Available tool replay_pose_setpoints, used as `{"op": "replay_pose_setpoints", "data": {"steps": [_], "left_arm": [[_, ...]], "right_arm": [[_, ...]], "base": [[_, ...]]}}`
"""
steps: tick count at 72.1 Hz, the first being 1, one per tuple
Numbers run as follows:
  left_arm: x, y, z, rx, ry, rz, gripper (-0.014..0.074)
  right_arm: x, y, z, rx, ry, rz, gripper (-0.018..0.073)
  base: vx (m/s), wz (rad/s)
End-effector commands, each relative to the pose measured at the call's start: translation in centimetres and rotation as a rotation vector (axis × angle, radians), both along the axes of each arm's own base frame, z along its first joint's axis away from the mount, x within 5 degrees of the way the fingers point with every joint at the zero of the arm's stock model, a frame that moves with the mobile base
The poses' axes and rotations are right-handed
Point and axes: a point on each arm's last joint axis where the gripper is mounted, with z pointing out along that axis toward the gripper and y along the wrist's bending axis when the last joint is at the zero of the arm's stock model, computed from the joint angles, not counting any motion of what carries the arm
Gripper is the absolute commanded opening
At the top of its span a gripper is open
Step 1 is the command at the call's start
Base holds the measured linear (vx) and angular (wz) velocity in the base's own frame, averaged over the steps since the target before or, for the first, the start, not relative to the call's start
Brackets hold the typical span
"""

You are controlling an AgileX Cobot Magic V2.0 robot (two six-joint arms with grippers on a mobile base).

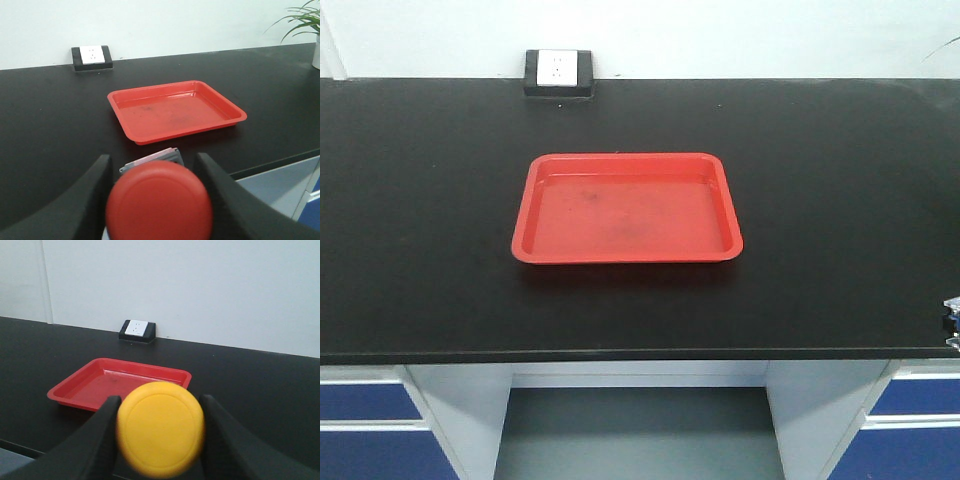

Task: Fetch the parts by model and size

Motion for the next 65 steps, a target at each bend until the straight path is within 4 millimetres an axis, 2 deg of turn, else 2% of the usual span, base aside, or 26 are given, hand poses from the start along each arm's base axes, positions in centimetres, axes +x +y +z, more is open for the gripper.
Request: {"op": "replay_pose_setpoints", "data": {"steps": [1, 65], "left_arm": [[0.11, -0.1, 1.42, -0.033, -0.084, -0.009, -0.0008], [0.11, -0.1, 1.42, -0.033, -0.084, -0.009, -0.0008]], "right_arm": [[-0.11, -0.09, 1.62, 0.022, -0.098, -0.007, -0.001], [-0.11, -0.09, 1.62, 0.022, -0.098, -0.007, -0.001]], "base": [[0.14, -0.06], [0.11, 0.0]]}}
